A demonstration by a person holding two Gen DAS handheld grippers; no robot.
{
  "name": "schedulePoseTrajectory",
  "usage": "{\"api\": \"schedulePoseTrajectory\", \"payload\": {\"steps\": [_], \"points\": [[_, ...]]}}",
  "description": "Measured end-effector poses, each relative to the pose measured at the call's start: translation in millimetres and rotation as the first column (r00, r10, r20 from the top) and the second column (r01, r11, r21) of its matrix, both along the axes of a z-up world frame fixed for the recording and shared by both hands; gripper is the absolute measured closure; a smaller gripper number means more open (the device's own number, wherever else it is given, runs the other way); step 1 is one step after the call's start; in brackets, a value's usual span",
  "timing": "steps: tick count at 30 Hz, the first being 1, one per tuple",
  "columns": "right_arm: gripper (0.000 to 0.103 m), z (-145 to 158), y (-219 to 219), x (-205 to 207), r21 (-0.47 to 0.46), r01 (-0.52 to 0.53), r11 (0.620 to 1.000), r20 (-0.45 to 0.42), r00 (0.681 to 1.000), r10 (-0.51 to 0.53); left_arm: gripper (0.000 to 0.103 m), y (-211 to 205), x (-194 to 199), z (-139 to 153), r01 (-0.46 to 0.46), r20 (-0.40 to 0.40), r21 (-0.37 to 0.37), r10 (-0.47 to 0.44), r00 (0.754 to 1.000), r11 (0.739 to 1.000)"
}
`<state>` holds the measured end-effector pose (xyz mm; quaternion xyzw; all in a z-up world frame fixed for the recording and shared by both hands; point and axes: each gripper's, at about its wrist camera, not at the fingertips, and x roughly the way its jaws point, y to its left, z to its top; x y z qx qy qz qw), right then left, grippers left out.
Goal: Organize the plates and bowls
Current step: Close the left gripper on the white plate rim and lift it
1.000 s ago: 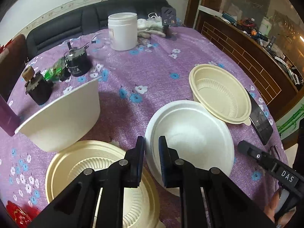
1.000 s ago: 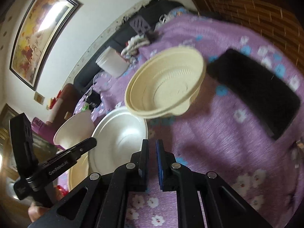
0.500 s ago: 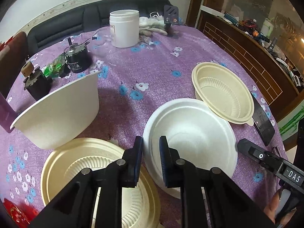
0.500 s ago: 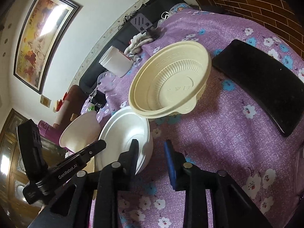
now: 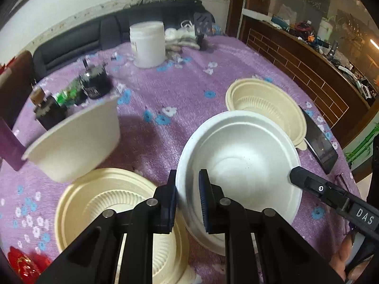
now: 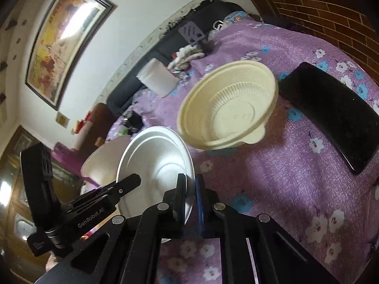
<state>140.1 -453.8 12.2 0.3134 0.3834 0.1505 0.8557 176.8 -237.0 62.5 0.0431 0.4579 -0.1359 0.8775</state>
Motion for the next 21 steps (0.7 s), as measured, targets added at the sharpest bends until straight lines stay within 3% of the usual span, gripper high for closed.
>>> {"api": "schedulePoseTrajectory", "payload": {"steps": [3,6,10,16,21], "points": [[0.095,10.5,1.6,-7.7,0.004,-0.023,1.0,0.023,0.999,0.022,0.087,4.3,-16.9,13.0,0.009,0.027,-0.005,-0.009,1.0,1.0],[0.094,21.3,6.2,-24.7,0.039,-0.052,0.998,0.027,0.998,0.051,0.087,11.0,-42.8,23.9,0.007,0.08,0.038,-0.01,0.997,0.999],[0.094,35.2,22.5,-63.1,0.005,-0.1,0.995,0.065,0.993,0.1,0.083,23.9,-85.0,29.7,0.03,0.113,0.056,-0.037,0.993,0.998],[0.094,27.9,48.2,-116.0,-0.036,-0.178,0.983,0.038,0.983,0.179,0.079,47.1,-157.5,22.5,0.061,0.14,0.052,-0.068,0.988,0.997],[0.094,15.6,76.1,-145.9,-0.051,-0.244,0.968,0.011,0.969,0.245,0.076,73.2,-203.2,4.8,0.025,0.142,0.052,-0.032,0.989,0.998]]}}
